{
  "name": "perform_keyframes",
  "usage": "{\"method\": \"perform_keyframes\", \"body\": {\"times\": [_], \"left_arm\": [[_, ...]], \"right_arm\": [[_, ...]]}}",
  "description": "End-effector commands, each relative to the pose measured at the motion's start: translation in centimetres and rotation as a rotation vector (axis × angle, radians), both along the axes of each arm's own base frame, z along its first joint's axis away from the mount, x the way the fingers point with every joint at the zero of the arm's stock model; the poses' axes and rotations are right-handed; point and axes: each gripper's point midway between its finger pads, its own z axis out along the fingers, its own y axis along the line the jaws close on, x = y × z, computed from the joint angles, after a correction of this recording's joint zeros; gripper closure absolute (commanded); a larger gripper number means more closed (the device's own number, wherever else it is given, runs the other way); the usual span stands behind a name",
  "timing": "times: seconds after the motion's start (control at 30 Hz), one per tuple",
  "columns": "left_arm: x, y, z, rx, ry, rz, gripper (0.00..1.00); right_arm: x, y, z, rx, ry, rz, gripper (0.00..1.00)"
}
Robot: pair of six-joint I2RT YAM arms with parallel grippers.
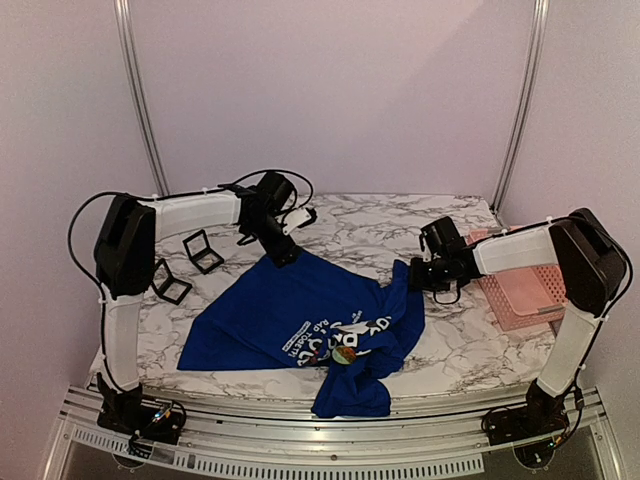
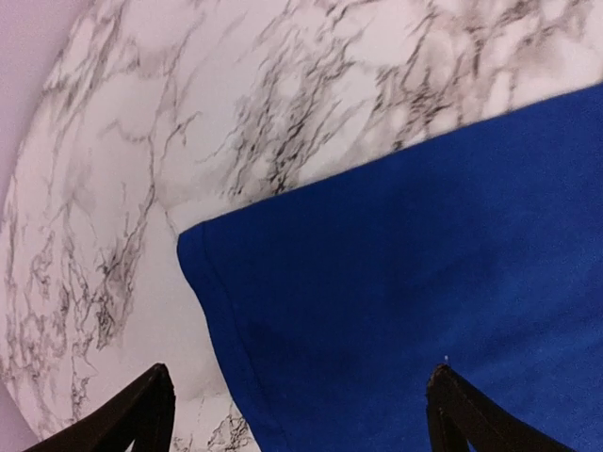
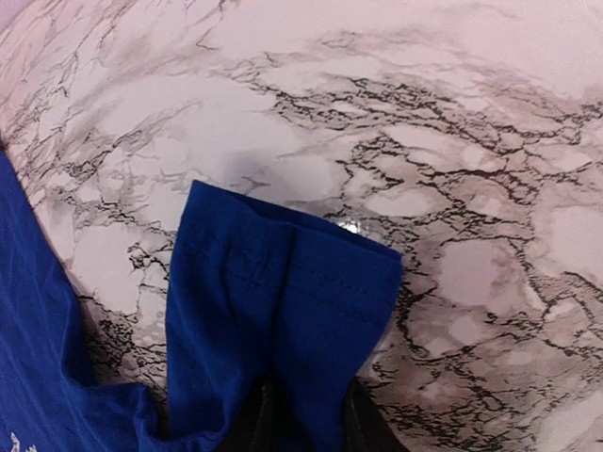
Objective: Pin the brooch onto the clothing
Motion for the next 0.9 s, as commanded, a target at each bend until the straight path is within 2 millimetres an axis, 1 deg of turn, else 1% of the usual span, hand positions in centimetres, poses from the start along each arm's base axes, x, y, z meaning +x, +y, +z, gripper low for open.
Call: {"method": "perform_keyframes", "body": {"times": [0.0, 0.03, 0.07, 0.1, 0.13, 0.2, 0.23, 0.27, 0.33, 0.37, 0.4, 0.43, 0.47, 0.5, 0.53, 0.57, 0.6, 0.63, 0.7, 0.73, 0.8, 0.87], "left_arm": [[1.6, 4.8, -4.1, 0.109, 0.139, 0.259, 0.06], [2.2, 5.0, -4.7, 0.116, 0.122, 0.264, 0.06], [2.3, 5.1, -5.6, 0.124, 0.121, 0.259, 0.06], [2.3, 5.3, -6.7, 0.133, 0.126, 0.253, 0.06], [2.3, 5.2, -7.4, 0.129, 0.127, 0.25, 0.07], [1.5, 4.5, -9.0, 0.096, 0.173, 0.226, 0.12], [0.8, 4.2, -10.1, 0.084, 0.209, 0.214, 0.18], [0.2, 3.9, -10.9, 0.071, 0.242, 0.208, 0.27], [-0.9, 3.6, -12.5, 0.093, 0.301, 0.189, 0.51], [-1.2, 3.6, -12.9, 0.103, 0.324, 0.174, 0.65], [-1.0, 3.9, -13.2, 0.107, 0.328, 0.171, 0.83], [-0.4, 4.2, -13.1, 0.104, 0.313, 0.18, 0.98], [0.5, 4.7, -12.9, 0.097, 0.292, 0.194, 1.0], [1.7, 5.1, -12.4, 0.094, 0.261, 0.208, 1.0], [3.1, 5.6, -11.9, 0.098, 0.226, 0.223, 1.0], [4.7, 6.3, -11.1, 0.108, 0.181, 0.243, 1.0], [6.6, 7.0, -9.9, 0.113, 0.123, 0.26, 1.0], [8.0, 7.5, -9.2, 0.12, 0.079, 0.27, 1.0], [10.6, 8.2, -7.4, 0.128, -0.008, 0.293, 1.0], [11.6, 8.5, -6.6, 0.125, -0.04, 0.305, 1.0], [13.3, 8.9, -5.1, 0.122, -0.099, 0.323, 1.0], [14.3, 9.4, -4.4, 0.148, -0.147, 0.328, 1.0]], "right_arm": [[-1.4, 1.2, -3.6, 0.027, 0.131, 0.049, 0.87], [-1.3, 1.3, -3.7, 0.027, 0.129, 0.054, 0.93], [-1.3, 1.2, -3.8, 0.019, 0.128, 0.056, 0.97], [-1.2, 0.9, -3.8, 0.004, 0.121, 0.051, 1.0], [-1.1, 0.5, -3.6, -0.01, 0.112, 0.043, 1.0], [-0.6, -0.1, -2.8, -0.017, 0.085, 0.034, 1.0], [0.4, -1.3, -2.1, -0.035, 0.055, 0.0, 1.0], [1.1, -1.9, -1.6, -0.045, 0.036, -0.01, 1.0], [3.8, -4.3, 0.3, -0.052, -0.029, -0.062, 1.0], [5.3, -5.4, 1.3, -0.052, -0.07, -0.084, 1.0], [6.8, -6.3, 2.3, -0.044, -0.107, -0.101, 1.0], [8.4, -7.0, 3.6, -0.037, -0.149, -0.101, 1.0], [9.9, -7.5, 4.6, -0.03, -0.183, -0.102, 1.0], [11.3, -7.8, 5.1, -0.04, -0.207, -0.093, 1.0], [12.7, -8.0, 6.1, -0.052, -0.239, -0.087, 1.0], [14.0, -8.0, 6.4, -0.074, -0.26, -0.064, 1.0], [15.2, -8.1, 7.0, -0.092, -0.289, -0.049, 1.0], [16.4, -8.3, 6.9, -0.11, -0.302, -0.046, 1.0], [18.7, -9.1, 8.0, -0.133, -0.341, -0.047, 1.0], [19.6, -9.6, 8.2, -0.136, -0.355, -0.053, 1.0], [21.1, -10.2, 10.0, -0.125, -0.41, -0.058, 1.0], [22.0, -10.3, 11.8, -0.115, -0.466, -0.054, 1.0]]}}
